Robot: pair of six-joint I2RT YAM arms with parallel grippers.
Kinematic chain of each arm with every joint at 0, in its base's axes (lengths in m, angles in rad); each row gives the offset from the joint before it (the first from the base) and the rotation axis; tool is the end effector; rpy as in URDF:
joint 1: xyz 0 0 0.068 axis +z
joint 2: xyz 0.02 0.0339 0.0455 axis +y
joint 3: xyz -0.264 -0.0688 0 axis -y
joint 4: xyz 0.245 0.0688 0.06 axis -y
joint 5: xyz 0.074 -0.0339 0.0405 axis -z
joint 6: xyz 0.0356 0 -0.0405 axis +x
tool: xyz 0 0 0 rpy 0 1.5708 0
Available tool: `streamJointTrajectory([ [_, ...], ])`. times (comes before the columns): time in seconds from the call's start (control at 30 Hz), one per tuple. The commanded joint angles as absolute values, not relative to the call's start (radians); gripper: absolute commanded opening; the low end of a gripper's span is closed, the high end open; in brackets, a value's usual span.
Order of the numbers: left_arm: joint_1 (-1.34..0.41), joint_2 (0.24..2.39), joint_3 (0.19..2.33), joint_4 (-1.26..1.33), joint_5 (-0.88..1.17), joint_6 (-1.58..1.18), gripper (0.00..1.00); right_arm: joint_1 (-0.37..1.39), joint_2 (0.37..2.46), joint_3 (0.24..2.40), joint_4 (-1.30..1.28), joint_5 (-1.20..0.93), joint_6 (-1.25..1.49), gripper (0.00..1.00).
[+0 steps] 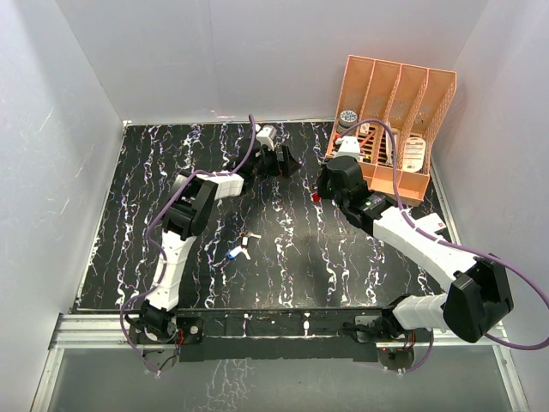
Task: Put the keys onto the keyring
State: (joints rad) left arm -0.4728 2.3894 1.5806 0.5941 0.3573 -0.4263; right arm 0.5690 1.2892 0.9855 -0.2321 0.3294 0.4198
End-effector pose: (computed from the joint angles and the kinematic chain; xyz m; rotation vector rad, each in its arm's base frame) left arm 0.4664 -0.2525 0.1352 0.3132 1.8501 -0.9519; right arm 0.2513 0.1471 0.2961 0.0411 2.0847 0.2570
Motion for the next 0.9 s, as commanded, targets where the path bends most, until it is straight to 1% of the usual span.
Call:
streamJointTrajectory([
  [0.0,-0.469,2.366,1.594,0.518,0.389,-0.441,0.96,0.563,1.247,0.991,-0.189,0.328,0.408,0.0],
  [0.23,-0.468,2.316,1.563,0.372,0.356,-0.457,0.96,0.563,1.246,0.993,-0.189,0.326,0.409,0.0],
  [0.63,-0.45,2.09,1.271,0.359,0.304,-0.511,0.95,0.563,1.242,0.986,-0.183,0.31,0.414,0.0],
  [0.87,-0.433,1.946,1.171,0.284,0.254,-0.482,0.95,0.563,1.238,0.98,-0.183,0.307,0.414,0.0],
])
